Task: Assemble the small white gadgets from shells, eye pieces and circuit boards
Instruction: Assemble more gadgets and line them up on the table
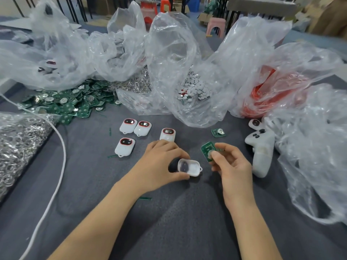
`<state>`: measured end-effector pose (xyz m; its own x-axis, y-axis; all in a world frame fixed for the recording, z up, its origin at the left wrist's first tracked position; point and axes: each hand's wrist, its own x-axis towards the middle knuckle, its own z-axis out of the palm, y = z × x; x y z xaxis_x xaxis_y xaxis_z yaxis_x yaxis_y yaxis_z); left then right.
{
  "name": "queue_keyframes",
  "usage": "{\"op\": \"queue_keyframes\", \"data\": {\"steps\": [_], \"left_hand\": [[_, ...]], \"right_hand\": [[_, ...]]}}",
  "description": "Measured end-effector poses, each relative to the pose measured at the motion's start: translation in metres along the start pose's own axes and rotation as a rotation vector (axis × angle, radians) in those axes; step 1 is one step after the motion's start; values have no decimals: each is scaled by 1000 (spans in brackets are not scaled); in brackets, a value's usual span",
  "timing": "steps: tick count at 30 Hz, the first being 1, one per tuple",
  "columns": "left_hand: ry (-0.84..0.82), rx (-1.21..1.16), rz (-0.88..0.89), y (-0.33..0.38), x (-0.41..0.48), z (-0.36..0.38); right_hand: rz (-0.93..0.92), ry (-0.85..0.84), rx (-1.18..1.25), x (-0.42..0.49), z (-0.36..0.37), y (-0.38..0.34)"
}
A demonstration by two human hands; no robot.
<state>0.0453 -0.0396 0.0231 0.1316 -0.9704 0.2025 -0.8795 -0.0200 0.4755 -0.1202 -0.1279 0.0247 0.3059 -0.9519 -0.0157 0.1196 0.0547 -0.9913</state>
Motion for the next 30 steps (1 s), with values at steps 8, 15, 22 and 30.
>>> {"op": "queue_keyframes", "data": {"steps": [8,15,22,30], "left_hand": [[54,-43,0,-2,1,-3],[224,-49,-79,-1,2,-5],[161,-12,-37,5,-1,3],[76,14,-55,11,-2,2]], "right_hand": [[-32,-45,-173,-1,4,4],[-49,-53,-213,-2,5,6],[-75,-61,-269,-3,3,4],[-83,-22,-292,-2,1,5]]}}
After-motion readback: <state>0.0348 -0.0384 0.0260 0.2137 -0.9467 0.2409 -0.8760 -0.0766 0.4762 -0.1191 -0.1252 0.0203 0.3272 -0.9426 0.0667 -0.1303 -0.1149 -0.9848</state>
